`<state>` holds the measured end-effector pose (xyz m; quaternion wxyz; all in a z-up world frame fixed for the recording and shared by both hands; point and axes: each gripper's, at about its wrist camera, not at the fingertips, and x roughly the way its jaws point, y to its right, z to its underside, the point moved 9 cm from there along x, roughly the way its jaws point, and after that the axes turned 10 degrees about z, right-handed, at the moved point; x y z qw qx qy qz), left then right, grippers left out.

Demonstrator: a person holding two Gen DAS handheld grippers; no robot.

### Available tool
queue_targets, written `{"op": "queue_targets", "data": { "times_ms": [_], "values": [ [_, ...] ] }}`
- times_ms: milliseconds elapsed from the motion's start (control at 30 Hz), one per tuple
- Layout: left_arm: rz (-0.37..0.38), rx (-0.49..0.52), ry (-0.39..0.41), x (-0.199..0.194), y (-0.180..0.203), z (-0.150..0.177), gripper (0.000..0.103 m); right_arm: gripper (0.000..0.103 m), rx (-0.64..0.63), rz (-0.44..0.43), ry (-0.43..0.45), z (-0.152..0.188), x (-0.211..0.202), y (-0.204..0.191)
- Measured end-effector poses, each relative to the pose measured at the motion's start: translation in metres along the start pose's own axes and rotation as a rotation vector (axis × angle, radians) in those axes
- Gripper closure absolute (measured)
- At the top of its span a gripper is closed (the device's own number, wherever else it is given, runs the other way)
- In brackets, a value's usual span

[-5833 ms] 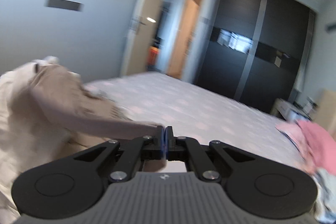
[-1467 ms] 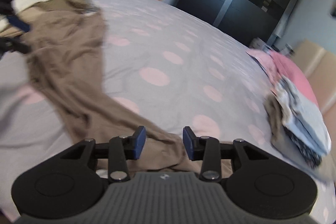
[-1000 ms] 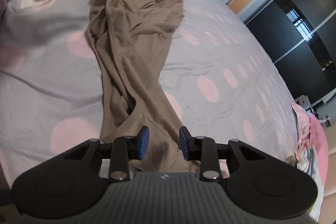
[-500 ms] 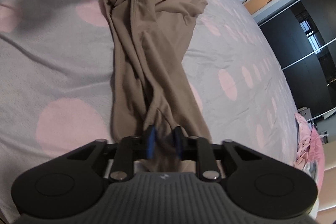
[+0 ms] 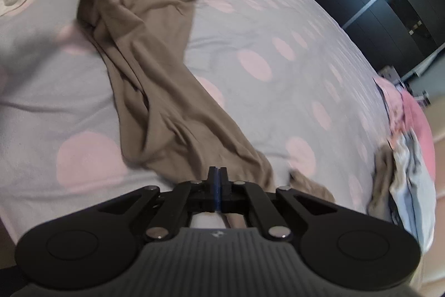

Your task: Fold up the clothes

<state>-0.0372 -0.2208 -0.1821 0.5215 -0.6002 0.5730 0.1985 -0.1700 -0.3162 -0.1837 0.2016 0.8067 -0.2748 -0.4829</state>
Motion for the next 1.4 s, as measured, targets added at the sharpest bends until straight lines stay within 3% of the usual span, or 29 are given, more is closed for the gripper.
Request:
{"op": "queue_targets", "data": {
  "times_ms": [167,300,500,567,633,900,1100,1233,1400],
  "values": [
    [0.150,0.047,0.014,-0.005,0.056,-0.003,0.096,0.103,0.001,0.018,-0.056,0.023,-0.008,0.001],
    [0.204,0.105,0.015,-0.001,0.093,-0.001,0.096,0.103,-0.004,-0.004,-0.044,0.028,-0.014,-0.008],
    [0.177,0.129,0.022,-0.003,0.100,0.003,0.088,0.103,-0.035,-0.012,-0.024,0.023,-0.016,-0.020],
    [0.196,0.134,0.040,-0.010,0.100,0.005,0.077,0.103,-0.036,-0.013,-0.024,0.022,-0.015,-0.021],
    [0.216,0.148,0.060,-0.018,0.099,0.009,0.073,0.103,-0.038,-0.013,-0.024,0.021,-0.014,-0.021],
    [0.195,0.254,0.021,-0.020,0.078,0.031,0.073,0.103,-0.048,-0.022,-0.020,0.016,-0.010,-0.025],
    [0.128,0.356,-0.038,0.012,0.066,0.044,0.073,0.103,-0.075,-0.035,-0.018,0.011,-0.005,-0.034],
    [0.142,0.380,-0.049,0.021,0.068,0.049,0.073,0.102,-0.057,-0.039,-0.020,0.014,-0.003,-0.030],
    [0.148,0.425,-0.047,0.022,0.073,0.053,0.073,0.101,-0.081,-0.018,0.066,0.015,-0.012,-0.026]
  ]
}}
